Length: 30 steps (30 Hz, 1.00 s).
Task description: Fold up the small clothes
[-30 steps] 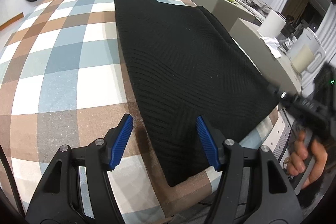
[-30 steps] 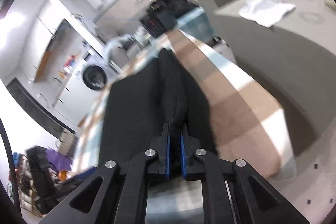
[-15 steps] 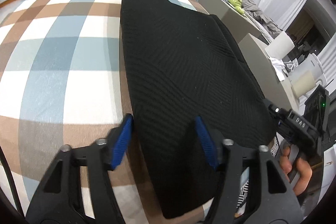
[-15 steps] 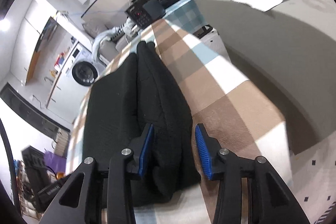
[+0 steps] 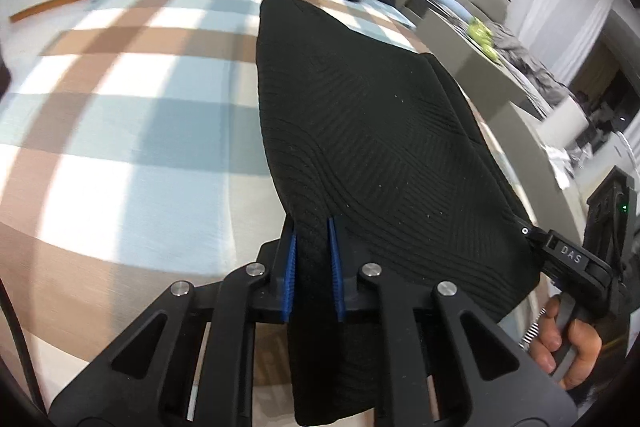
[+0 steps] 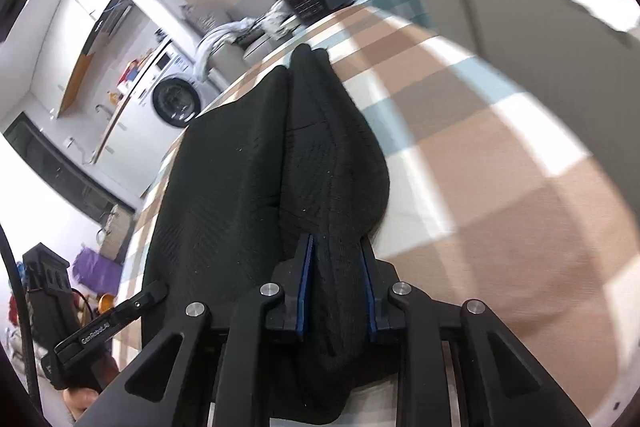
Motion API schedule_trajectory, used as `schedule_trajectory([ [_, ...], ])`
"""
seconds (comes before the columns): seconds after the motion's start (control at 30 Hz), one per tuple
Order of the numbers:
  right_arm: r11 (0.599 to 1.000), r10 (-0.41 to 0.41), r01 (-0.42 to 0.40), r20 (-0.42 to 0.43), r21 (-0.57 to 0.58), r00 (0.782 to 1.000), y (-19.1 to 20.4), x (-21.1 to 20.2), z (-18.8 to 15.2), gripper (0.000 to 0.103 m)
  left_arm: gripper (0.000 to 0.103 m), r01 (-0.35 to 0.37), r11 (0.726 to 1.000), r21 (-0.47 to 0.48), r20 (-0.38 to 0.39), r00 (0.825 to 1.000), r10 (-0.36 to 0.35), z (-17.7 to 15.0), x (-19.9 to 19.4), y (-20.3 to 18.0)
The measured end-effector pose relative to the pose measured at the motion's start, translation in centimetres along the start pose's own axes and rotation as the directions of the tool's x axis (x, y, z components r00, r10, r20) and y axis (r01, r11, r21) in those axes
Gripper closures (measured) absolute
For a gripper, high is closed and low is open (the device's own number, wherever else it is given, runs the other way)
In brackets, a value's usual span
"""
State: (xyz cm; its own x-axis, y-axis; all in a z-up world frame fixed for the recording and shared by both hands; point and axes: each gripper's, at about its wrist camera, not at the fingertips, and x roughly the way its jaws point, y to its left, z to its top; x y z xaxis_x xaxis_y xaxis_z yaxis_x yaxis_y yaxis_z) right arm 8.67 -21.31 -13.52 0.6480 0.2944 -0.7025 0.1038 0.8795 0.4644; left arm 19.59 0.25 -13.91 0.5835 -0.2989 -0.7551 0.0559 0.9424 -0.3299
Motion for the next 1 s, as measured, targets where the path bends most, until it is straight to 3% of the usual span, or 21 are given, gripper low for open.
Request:
schedule_trajectory([
  [0.3,0.989,0.028,-0.036,-0.062,-0.142,0.998,7.0,6.0,0.7,0.081,0.091,-0.086,0.995,-0.041,0.054,0.995,0.089,3.1,-0.4,6.6],
  [0.47,0.983,0.013,-0.027,-0.079,-0.180,0.997,8.2,7.3,1.2,0.081,0.091,-0.085,0.995,-0.049,0.058,0.994,0.088,4.1,0.0,8.2],
  [0.57,0.986,0.016,-0.031,-0.095,-0.161,0.995,7.7,6.7,1.6,0.078,0.090,-0.099,0.994,-0.042,0.066,0.993,0.101,4.0,-0.2,8.3],
  [0.73,0.983,0.033,-0.043,-0.054,-0.178,0.998,7.0,3.2,1.7,0.057,0.084,-0.135,0.991,-0.016,0.078,0.988,0.136,3.4,-1.7,7.3],
  [0.93,0.963,0.047,-0.063,-0.067,-0.263,0.997,7.7,0.1,1.3,0.056,0.062,-0.110,0.994,-0.013,0.114,0.987,0.111,2.2,-5.4,6.4],
  [1.0,0.961,0.028,-0.045,-0.065,-0.273,0.998,7.8,-0.8,1.3,0.056,0.059,-0.110,0.994,-0.003,0.128,0.986,0.109,1.8,-6.9,6.0],
])
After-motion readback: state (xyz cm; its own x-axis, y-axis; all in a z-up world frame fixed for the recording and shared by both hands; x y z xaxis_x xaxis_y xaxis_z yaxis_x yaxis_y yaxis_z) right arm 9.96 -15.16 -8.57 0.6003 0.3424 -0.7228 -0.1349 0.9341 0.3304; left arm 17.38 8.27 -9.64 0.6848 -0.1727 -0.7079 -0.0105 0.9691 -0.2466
